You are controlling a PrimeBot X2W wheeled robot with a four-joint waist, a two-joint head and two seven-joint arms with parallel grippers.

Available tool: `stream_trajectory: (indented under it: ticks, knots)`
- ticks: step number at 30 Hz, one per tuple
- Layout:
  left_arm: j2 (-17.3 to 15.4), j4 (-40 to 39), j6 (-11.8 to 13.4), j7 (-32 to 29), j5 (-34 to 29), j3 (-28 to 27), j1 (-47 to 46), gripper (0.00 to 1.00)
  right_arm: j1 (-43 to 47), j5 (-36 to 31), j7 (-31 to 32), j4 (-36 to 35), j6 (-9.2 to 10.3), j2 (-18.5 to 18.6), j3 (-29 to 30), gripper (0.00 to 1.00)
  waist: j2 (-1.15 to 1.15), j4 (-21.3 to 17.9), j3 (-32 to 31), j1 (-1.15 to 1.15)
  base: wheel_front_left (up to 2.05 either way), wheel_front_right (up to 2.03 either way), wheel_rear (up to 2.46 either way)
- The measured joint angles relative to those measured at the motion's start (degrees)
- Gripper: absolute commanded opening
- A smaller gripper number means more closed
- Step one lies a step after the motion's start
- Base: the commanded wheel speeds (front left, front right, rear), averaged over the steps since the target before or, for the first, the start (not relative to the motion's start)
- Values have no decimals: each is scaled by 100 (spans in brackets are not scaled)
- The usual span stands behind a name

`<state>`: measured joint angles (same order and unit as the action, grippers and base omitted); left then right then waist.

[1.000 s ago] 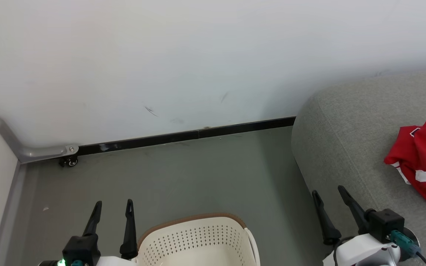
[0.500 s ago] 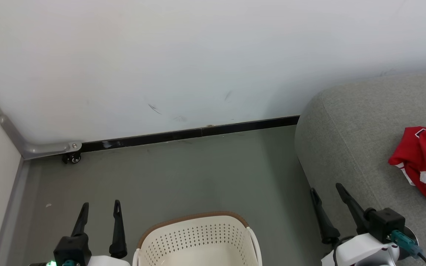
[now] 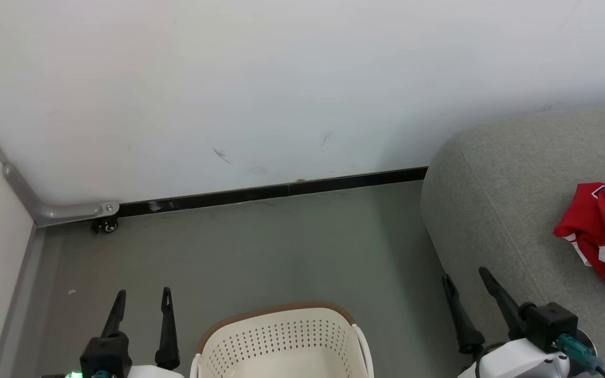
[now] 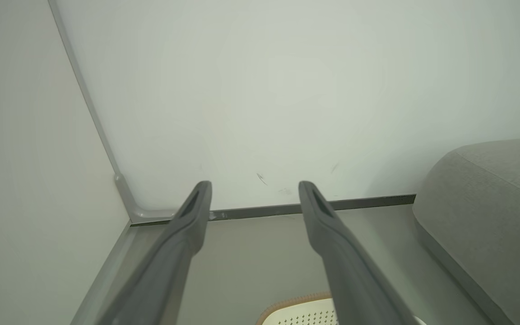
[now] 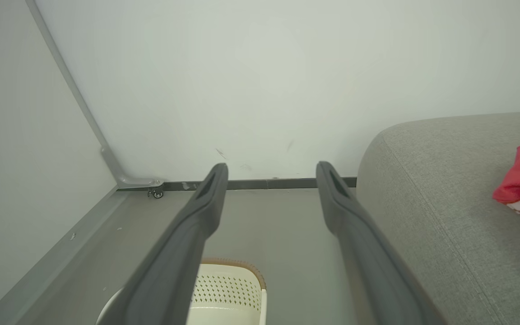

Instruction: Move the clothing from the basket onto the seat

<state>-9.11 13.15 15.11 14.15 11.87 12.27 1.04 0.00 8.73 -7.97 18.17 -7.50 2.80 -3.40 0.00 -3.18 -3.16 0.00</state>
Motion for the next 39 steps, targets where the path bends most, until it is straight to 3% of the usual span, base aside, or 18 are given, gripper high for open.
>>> stream_trajectory:
  ticks: [13, 14, 25, 39]
  knots:
    - [4, 138, 60, 0, -67, -29, -1, 100, 48, 42, 51, -115, 0, -2, -15, 100, 0, 42, -40, 0, 0, 0, 0]
    - [16, 178, 57, -2, -74, -22, 4, 0, 66, 41, 49, -80, 0, -4, -20, 0, 0, 42, -40, 0, 0, 0, 0]
    - [172, 503, -51, -112, 181, -86, 192, 0, 354, 258, 54, 231, 0, -34, -30, 0, 0, 48, -35, 0, 0, 0, 0]
    - [243, 626, -361, -543, 1415, -427, 95, 0, 246, 1655, 288, 226, 0, -36, 166, 0, 0, 85, 7, 6, 0, 0, 0]
